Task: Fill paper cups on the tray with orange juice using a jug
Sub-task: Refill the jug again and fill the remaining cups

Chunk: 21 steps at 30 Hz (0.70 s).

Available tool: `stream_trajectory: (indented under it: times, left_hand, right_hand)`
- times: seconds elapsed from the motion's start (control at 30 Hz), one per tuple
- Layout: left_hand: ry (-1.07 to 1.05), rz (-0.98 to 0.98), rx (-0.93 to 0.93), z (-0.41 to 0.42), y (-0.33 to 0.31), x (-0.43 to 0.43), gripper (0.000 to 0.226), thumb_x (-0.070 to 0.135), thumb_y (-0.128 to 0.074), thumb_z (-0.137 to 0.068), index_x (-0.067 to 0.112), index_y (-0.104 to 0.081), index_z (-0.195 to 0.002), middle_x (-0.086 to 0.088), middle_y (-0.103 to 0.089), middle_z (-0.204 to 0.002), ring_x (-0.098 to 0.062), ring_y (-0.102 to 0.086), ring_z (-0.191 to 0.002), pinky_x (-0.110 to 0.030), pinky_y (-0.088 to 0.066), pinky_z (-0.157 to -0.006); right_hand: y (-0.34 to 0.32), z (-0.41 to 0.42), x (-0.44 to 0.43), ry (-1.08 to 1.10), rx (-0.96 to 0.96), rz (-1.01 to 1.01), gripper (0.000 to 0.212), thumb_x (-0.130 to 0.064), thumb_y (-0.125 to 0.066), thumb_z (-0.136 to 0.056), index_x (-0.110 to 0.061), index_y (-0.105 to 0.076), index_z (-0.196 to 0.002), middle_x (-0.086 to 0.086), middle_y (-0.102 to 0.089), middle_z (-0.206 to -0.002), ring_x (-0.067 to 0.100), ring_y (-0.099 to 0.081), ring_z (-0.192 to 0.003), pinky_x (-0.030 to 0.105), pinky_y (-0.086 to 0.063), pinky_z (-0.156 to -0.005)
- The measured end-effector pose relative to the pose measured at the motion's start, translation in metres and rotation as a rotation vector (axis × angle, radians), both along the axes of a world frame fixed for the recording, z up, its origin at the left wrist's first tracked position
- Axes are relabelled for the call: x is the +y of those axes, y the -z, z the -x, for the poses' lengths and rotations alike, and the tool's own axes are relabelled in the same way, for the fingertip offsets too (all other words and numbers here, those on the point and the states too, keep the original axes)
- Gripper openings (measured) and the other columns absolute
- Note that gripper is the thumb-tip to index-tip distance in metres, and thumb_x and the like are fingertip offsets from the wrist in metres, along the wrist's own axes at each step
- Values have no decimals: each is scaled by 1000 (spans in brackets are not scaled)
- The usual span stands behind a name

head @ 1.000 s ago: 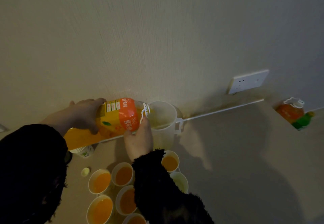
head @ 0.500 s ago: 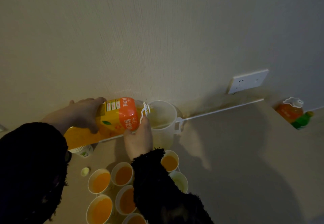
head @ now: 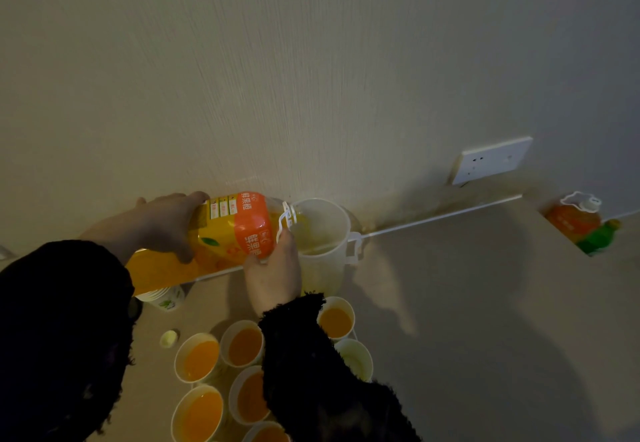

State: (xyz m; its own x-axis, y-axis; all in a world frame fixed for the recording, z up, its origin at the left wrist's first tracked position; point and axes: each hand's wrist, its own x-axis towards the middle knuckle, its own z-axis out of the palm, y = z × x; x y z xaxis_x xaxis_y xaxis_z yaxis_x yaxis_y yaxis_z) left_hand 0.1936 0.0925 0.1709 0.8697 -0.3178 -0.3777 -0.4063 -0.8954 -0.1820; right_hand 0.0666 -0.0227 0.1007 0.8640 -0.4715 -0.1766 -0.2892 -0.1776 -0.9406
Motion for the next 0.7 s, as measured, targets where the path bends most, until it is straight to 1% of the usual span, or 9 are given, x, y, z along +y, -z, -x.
stream_trajectory:
  times: [0.1,0.2,0.4,0.57,0.7]
  left_hand:
    - [-4,-5,8,1,-1,-2,110,32,-85,-59,25,-17,-145,-4,-42,-135,-29,-41,-127,-52,-31,-106]
    - [-10,-2,13,1,-2,-2,110,31,-85,-59,25,-17,-145,-5,-42,-136,-29,-41,-128,-53,-30,-106]
    - [-5,-2,14,-2,-1,-1,110,32,-85,-58,25,-18,-145,-5,-42,-135,-29,-41,-126,-54,-31,-106]
    - [2,26,21,-6,1,1,113,32,-86,-54,25,-20,-145,-6,-44,-132,-30,-43,-124,-54,-33,-105]
    - [6,1,15,-6,1,-2,112,32,-86,-56,25,-19,-145,-5,-43,-134,-29,-42,-126,-54,-32,-105]
  right_hand:
    - [-1,0,0,-4,1,-4,47,-19,-57,-83,-19,-40,-127,1,-54,-119,22,-57,-108,40,-50,-92]
    - [-1,1,-1,-5,-13,1,52,-17,-58,-83,-18,-39,-131,2,-53,-123,23,-56,-111,40,-48,-94]
    - [-2,0,1,-11,2,6,52,-20,-58,-81,-20,-38,-129,1,-53,-123,22,-57,-110,44,-50,-93]
    - [-2,-1,0,-2,-1,-24,52,-18,-58,-82,-18,-39,-130,2,-54,-122,22,-57,-109,41,-49,-94]
    - [-3,-2,1,2,8,-31,50,-20,-58,-81,-20,-40,-128,1,-55,-120,22,-58,-108,44,-50,-93]
